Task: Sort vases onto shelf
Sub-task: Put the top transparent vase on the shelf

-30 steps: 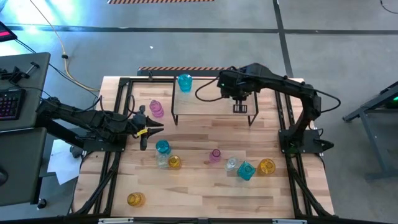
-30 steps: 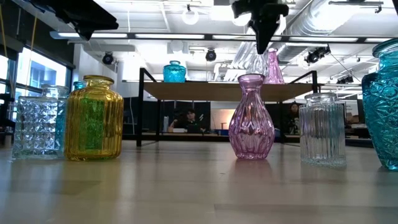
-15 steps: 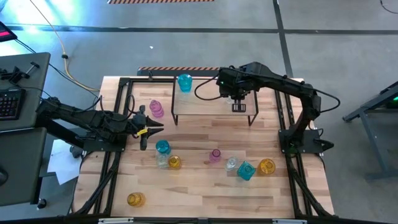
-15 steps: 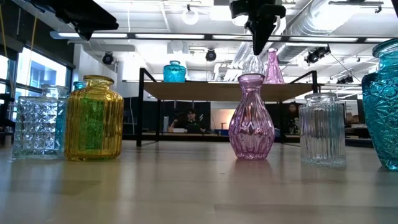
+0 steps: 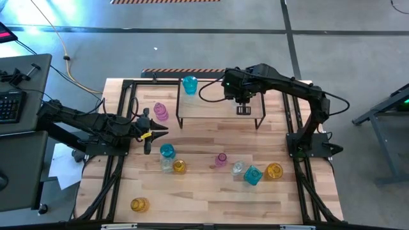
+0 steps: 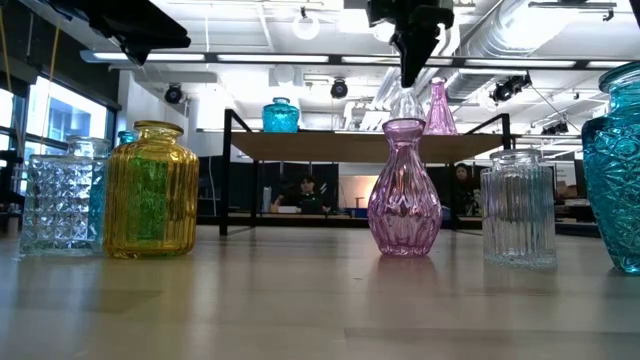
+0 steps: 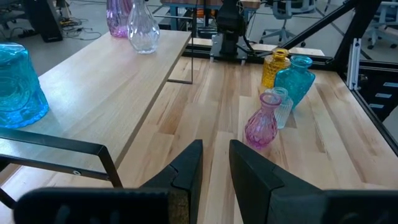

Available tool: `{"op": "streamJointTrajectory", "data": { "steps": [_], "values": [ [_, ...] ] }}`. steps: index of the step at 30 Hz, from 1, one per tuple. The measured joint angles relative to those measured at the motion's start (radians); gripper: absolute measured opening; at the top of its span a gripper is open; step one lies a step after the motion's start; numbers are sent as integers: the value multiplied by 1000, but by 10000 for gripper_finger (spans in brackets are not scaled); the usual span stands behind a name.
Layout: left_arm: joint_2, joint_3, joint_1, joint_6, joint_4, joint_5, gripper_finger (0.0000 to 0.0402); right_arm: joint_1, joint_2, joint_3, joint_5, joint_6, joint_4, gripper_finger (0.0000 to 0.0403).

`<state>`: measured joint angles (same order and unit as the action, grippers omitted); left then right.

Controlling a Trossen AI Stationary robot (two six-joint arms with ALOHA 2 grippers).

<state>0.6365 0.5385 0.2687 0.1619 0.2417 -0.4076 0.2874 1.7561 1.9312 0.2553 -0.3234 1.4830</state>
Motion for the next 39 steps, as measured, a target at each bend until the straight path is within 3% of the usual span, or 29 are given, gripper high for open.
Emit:
{"op": "streamJointTrajectory", "data": {
  "steps": [21,39],
  "values": [
    [0,0,0,0,0,1,72,0,0,0,25,-60,-138,44],
    [0,0,0,-2,1,1,72,-12,0,0,21,-51,-141,58]
  ]
}}
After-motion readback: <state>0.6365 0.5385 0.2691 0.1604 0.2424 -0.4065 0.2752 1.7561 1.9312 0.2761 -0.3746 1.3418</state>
